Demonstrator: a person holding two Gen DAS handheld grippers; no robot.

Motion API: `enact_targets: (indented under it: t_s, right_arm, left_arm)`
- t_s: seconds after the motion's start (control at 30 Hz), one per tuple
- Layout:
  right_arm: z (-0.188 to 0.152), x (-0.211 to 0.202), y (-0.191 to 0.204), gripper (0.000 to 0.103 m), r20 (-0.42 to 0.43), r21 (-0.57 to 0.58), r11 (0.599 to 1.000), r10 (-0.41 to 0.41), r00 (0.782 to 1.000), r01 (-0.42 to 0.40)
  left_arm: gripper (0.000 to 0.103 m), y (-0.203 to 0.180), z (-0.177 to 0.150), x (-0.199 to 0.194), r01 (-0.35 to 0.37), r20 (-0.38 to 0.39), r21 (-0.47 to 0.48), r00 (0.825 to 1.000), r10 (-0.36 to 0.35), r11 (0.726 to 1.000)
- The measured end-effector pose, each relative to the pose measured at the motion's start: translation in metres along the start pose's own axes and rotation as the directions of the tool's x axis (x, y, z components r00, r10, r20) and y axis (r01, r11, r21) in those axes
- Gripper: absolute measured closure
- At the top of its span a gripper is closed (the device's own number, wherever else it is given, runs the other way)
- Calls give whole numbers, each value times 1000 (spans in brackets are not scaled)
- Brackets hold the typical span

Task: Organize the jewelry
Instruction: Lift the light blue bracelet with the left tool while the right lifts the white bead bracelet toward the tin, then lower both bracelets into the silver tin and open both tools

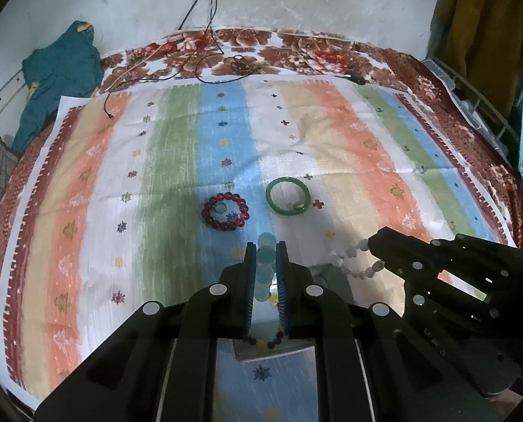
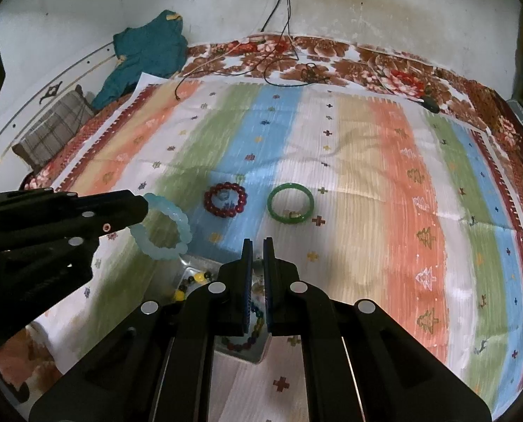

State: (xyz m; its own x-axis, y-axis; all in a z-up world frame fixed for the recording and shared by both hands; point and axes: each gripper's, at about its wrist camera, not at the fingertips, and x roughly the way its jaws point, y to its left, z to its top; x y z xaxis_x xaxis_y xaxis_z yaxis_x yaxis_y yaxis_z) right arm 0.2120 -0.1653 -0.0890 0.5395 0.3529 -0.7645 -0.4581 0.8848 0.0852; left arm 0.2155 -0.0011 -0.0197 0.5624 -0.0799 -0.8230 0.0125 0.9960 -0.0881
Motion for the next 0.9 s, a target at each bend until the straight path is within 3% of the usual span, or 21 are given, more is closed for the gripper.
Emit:
enact_targets:
  t_s: [0.43, 0.73, 0.77, 0.8, 0.87, 0.9]
  right_arm:
    - [-15, -12, 9, 96, -1, 20, 999, 30, 1000, -30]
    - [-17, -12, 12, 96, -6, -4, 1000, 1, 1000, -1]
    - [-16, -11, 11, 93, -13, -7, 1000, -17, 1000, 17]
    - [-17, -10, 10, 76, -14, -7, 1000, -24, 1000, 24]
    - [-17, -11, 8, 56, -7, 0, 1000, -24, 1000, 24]
    - [-17, -11, 7, 56, -7, -3, 1000, -27, 1000, 27]
  left_arm:
    - [92, 3, -20, -11, 22, -4, -15, 1000, -22, 1000]
    - [92, 0, -27, -10, 15, -20, -13, 1000, -15, 1000]
    - [92, 1, -27, -9, 9, -24, -24, 1000, -10, 1000]
    - [88, 4, -26, -9, 3, -21, -35, 1000, -4, 999]
    - [77, 8, -25, -10, 2, -21, -52, 1000, -3, 999]
    - [73, 10, -24, -10, 4, -19, -59, 1000, -5, 998]
